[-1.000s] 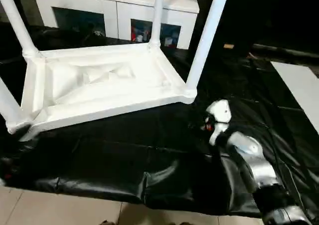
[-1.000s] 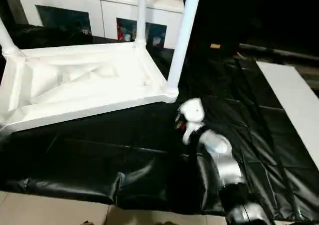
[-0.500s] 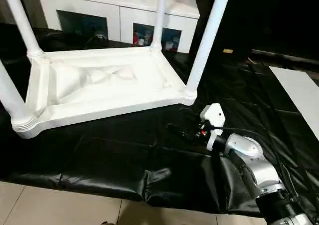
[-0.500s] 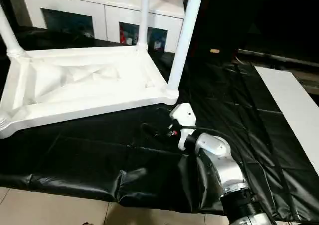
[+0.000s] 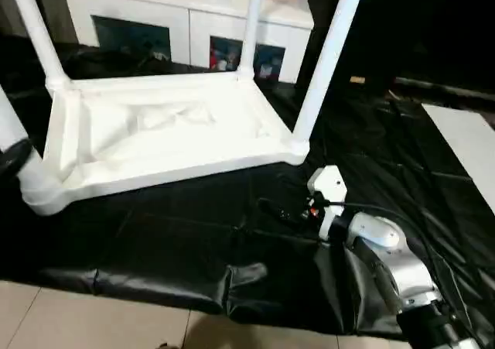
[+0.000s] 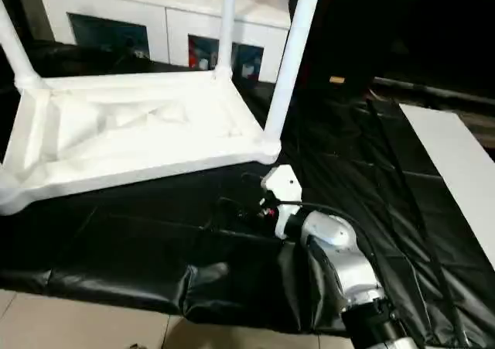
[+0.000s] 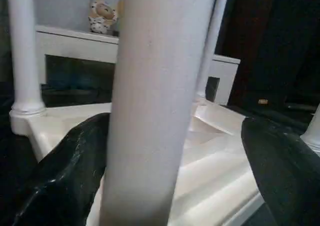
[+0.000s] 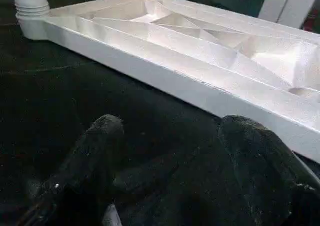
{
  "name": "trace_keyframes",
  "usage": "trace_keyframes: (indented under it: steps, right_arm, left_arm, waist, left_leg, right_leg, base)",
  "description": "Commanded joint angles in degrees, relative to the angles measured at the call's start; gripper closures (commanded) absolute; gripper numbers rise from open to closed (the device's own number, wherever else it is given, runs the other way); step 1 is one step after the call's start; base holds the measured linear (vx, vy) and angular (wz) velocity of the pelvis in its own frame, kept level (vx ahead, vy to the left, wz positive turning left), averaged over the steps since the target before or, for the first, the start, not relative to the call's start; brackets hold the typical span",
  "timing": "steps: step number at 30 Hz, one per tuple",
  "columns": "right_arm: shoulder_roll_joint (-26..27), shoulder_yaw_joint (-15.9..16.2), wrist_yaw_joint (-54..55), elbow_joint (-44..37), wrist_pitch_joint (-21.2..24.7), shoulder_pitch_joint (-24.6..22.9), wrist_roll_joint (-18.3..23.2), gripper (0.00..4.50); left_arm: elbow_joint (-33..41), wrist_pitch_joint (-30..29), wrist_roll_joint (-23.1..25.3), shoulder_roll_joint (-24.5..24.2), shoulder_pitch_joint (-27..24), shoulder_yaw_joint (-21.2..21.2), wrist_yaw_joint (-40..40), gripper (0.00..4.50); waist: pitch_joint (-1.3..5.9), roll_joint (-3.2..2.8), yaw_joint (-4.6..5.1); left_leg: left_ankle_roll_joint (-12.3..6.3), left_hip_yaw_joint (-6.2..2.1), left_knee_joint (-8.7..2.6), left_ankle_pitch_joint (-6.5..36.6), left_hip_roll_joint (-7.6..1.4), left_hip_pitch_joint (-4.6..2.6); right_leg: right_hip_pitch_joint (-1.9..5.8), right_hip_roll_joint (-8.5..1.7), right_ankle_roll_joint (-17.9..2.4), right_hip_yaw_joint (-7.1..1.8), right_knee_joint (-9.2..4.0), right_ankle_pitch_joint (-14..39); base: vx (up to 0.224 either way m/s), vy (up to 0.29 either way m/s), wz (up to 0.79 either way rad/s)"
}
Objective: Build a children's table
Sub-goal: Rotate table base
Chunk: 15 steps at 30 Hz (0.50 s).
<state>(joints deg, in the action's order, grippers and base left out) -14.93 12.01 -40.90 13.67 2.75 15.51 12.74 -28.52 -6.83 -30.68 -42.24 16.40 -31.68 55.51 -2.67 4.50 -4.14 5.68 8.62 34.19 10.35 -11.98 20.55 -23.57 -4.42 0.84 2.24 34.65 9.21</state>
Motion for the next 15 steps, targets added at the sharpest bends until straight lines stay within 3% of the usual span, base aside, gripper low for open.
trace_keyframes:
  steps: [1, 6, 7, 9, 10, 11, 12, 13, 15]
  right_arm:
    - [-0.42, 0.33, 0.46, -1.23, 0.77, 0.18, -0.79, 1.07]
    - [-0.47, 0.62, 0.53, -2.04, 1.10, -0.48, -1.14, 1.07]
    - [-0.46, 0.65, 0.54, -2.11, 1.23, -0.58, -1.25, 1.07]
    - [-0.72, 1.15, 4.29, 0.60, 3.51, 0.23, -4.66, 1.07]
    - [-0.47, 1.37, 11.28, 6.09, 6.04, 2.20, -9.73, 1.07]
    - [-0.11, 1.06, 14.05, 8.07, 6.79, 3.03, -11.07, 1.07]
    - [0.04, 0.93, 15.23, 8.91, 7.11, 3.38, -11.63, 1.07]
    - [0.04, 0.93, 15.23, 8.91, 7.11, 3.38, -11.63, 1.07]
    - [1.87, -0.91, 20.96, 13.04, 7.99, 5.57, -11.86, 1.07]
  left_arm:
    - [-1.86, 0.77, 2.68, 0.54, 2.11, 3.50, 1.27, 0.07]
    - [-0.14, -2.16, 2.62, 1.23, 2.11, 6.71, 3.31, 0.07]
    - [1.03, -3.29, 2.38, 1.47, 1.74, 7.83, 4.17, 0.07]
    - [7.81, -8.17, 0.07, 1.84, -0.66, 11.17, 6.48, 0.07]
    - [15.92, -13.34, -2.76, 2.19, -3.02, 14.81, 8.06, 0.07]
    - [18.22, -14.78, -3.60, 2.34, -3.47, 15.93, 8.41, 0.07]
    - [19.21, -15.39, -3.96, 2.40, -3.66, 16.41, 8.56, 0.07]
    - [19.21, -15.39, -3.96, 2.40, -3.66, 16.41, 8.56, 0.07]
    - [23.36, -17.75, -5.87, 2.93, -3.36, 18.83, 8.98, 0.07]
  waist:
    - [2.85, -2.98, 0.04]
    - [2.94, -3.21, -0.22]
    - [2.90, -3.99, -0.37]
    - [2.78, -3.62, -0.50]
    - [2.75, -3.79, -0.44]
    - [2.66, -3.83, -0.41]
    - [2.47, -3.97, -0.57]
    - [2.37, -3.81, -0.78]
    - [2.45, -3.44, -0.50]
  left_leg:
    - [3.01, 0.07, -5.81, 27.18, -0.57, -1.06]
    - [3.07, 0.27, -5.69, 25.88, -0.67, -0.97]
    - [3.18, 0.29, -5.68, 26.07, -0.66, -1.06]
    - [3.53, 0.29, -5.80, 25.84, -0.83, -0.91]
    - [4.19, 0.32, -5.85, 26.05, -0.99, -1.06]
    - [4.56, 0.31, -5.95, 25.69, -0.93, -0.97]
    - [4.80, 0.78, -5.66, 27.22, -0.76, -1.73]
    - [4.24, 1.02, -5.38, 28.42, -0.50, -1.93]
    - [4.09, 0.66, -5.58, 27.24, -0.43, -1.04]
  right_leg:
    - [1.46, -2.12, -9.85, -1.60, -3.90, 17.77]
    - [1.69, -2.24, -11.20, -1.64, -3.50, 15.89]
    - [1.58, -2.23, -11.37, -1.70, -3.49, 15.97]
    - [1.75, -2.23, -11.80, -1.66, -3.39, 15.65]
    - [1.63, -2.34, -12.23, -1.70, -3.24, 16.03]
    - [1.66, -2.24, -12.54, -1.66, -3.21, 16.43]
    - [0.81, -2.01, -12.56, -1.71, -3.79, 18.47]
    - [0.64, -1.87, -11.97, -1.80, -4.12, 20.27]
    - [1.52, -2.20, -10.54, -1.81, -3.89, 22.03]
  base:
    - [0.000, 0.000, 0.00]
    - [0.000, 0.000, 0.00]
    - [0.000, 0.000, 0.00]
    - [0.000, 0.000, 0.00]
    - [0.000, 0.000, 0.00]
    - [0.000, 0.000, 0.00]
    - [0.000, 0.000, 0.00]
    - [0.000, 0.000, 0.00]
    - [0.000, 0.000, 0.00]
